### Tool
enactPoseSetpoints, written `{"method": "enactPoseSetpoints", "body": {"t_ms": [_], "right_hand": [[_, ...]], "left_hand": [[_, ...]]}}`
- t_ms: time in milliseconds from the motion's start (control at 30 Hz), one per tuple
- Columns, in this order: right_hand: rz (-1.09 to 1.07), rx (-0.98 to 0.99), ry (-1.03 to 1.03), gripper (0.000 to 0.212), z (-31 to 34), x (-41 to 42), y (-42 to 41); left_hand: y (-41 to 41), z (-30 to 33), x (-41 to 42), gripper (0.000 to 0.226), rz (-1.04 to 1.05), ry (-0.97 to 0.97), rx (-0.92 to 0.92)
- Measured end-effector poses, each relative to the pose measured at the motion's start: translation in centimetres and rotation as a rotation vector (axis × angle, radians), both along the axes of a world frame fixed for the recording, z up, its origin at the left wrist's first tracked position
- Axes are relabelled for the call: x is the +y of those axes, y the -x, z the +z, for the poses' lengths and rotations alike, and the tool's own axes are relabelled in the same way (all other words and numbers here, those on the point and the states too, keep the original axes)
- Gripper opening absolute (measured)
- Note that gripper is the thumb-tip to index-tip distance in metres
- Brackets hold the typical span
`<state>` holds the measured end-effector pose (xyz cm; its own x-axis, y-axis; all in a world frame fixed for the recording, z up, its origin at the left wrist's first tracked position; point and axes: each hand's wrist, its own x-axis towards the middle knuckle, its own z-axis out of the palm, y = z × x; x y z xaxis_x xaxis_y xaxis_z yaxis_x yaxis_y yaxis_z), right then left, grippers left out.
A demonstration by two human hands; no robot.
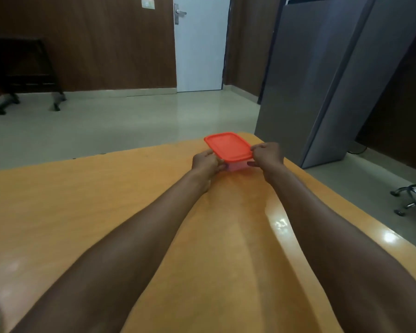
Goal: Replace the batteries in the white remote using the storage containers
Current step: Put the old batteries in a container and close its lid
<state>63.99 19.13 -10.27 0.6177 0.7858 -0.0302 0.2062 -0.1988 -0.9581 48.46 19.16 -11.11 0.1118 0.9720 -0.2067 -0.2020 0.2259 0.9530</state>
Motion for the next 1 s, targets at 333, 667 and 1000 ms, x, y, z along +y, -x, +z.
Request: {"method": "enactPoseSetpoints", "body": {"t_ms": [333, 667, 1000], "right_hand": [[-0.109, -0.199, -0.007, 0.024, -0.2, 4.4, -1.7], [0.231, -0.148, -0.091, 0.011, 4.3, -12.1, 12.1], [0.712, -0.213, -0.037, 0.013, 4.3, -28.0, 32.7]], "left_hand": [[-0.7, -0.9, 5.0, 0.044, -0.007, 0.022, -0.009], [11.4, 2.3, -10.2, 0.015, 0.085, -0.031, 0.009], [34.7, 4.9, -29.5, 0.014, 0.391, -0.095, 0.229]]}}
